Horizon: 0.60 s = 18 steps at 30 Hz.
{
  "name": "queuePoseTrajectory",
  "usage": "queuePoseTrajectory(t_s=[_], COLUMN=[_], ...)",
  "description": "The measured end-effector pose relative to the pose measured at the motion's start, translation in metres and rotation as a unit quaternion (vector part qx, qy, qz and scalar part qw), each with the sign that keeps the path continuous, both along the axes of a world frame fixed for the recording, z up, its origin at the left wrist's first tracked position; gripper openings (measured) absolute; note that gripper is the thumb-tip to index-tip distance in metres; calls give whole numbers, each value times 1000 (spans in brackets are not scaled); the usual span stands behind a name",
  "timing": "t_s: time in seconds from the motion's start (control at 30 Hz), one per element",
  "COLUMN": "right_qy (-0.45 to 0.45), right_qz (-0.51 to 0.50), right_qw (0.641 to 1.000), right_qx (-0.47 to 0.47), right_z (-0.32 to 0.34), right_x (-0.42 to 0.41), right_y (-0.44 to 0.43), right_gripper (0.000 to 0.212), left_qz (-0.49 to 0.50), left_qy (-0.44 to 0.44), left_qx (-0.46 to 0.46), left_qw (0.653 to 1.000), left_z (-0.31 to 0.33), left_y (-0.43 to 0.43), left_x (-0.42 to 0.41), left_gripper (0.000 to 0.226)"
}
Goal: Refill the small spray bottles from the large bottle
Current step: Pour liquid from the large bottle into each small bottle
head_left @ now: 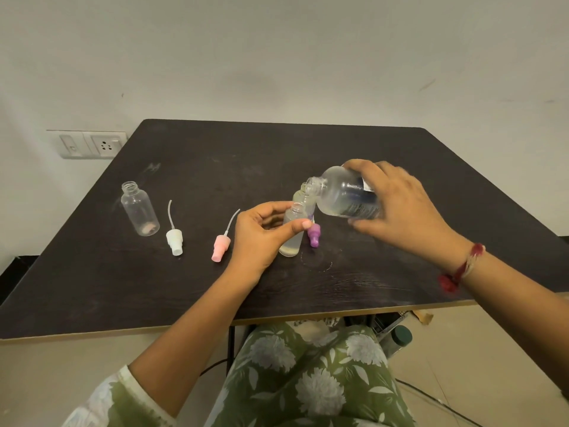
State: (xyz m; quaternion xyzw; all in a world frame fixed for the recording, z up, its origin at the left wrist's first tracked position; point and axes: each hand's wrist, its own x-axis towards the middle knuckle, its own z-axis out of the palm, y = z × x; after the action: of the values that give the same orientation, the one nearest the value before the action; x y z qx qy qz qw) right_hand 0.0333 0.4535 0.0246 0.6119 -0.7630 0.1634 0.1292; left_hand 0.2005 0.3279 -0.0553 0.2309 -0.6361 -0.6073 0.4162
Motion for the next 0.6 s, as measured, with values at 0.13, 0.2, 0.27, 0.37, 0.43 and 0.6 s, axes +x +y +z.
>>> queuePoseTrajectory(t_s=[0.13, 0.2, 0.27, 0.37, 0.43, 0.6], right_qy=[-256, -338, -391, -459, -482, -500], right_qz=[43, 57, 51, 29, 16, -8], right_qw=[965, 938, 916, 881, 868, 856], right_qx=[-33, -58, -80, -108, -115, -130], right_z=[-11, -18, -24, -34, -40, -47], right_x=[4, 4, 3, -1, -3, -7], right_y=[1, 4, 7, 13, 17, 26], right_gripper=[76, 74, 75, 75, 76, 76], left_qz=[4, 5, 9, 20, 34, 65], left_qy=[11, 12, 11, 16, 23, 19], left_qx=[1, -5, -11, -17, -19, -34], left_qw=[1000, 1000, 1000, 1000, 999, 997], left_z=[1, 3, 6, 12, 18, 29], left_y=[-2, -3, -6, -13, -19, -33], left_x=[0, 1, 2, 4, 5, 7], left_gripper=[47, 43, 34, 27, 28, 31])
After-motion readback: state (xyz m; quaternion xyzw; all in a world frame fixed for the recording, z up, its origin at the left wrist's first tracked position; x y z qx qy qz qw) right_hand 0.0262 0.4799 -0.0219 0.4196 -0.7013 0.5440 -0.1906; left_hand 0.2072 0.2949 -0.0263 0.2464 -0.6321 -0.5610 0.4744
